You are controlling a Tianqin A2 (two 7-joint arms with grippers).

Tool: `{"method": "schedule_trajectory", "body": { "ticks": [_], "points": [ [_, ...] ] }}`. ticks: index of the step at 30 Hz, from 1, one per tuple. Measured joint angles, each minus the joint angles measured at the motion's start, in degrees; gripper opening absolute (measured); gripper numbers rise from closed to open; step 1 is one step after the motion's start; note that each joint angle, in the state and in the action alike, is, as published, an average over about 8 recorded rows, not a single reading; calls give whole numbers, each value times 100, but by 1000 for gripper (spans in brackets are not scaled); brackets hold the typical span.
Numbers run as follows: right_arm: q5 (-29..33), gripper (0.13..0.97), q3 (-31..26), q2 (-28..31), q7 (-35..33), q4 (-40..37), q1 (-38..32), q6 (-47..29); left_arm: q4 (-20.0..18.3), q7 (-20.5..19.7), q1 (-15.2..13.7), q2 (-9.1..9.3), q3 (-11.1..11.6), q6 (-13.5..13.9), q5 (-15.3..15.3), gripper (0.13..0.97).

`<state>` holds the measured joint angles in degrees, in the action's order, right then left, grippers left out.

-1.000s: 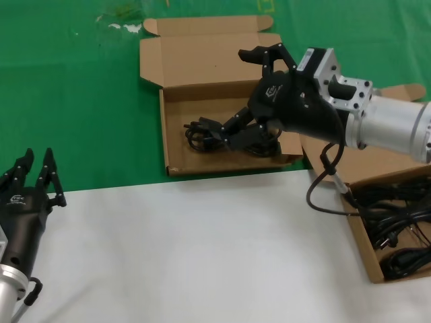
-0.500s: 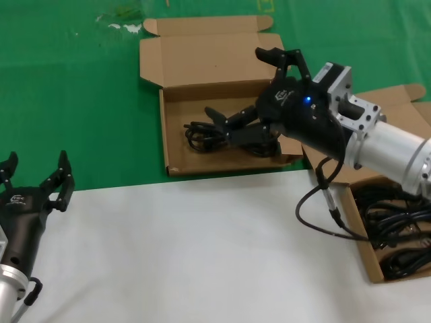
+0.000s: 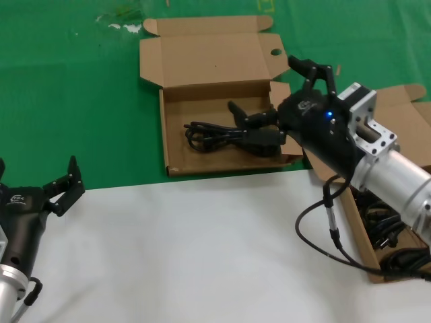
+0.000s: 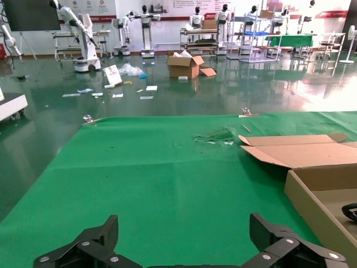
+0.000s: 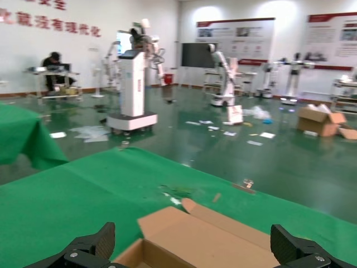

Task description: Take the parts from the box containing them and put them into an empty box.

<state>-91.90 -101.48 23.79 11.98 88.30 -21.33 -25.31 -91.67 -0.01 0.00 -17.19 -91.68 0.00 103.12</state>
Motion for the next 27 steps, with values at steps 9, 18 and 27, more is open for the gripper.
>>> {"method": "schedule_trajectory", "body": {
  "ticks": [9,18,27],
  "points": [
    [-287,966,250,-169,-305,86,546,646,0,-1,0,0,0,0,0,857],
    [-576,966,502,-338,-612,173,1092,1297,0,-1,0,0,0,0,0,941],
    [-862,966,752,-507,-918,259,1639,1942,0,0,0,0,0,0,1,966]
  ]
}}
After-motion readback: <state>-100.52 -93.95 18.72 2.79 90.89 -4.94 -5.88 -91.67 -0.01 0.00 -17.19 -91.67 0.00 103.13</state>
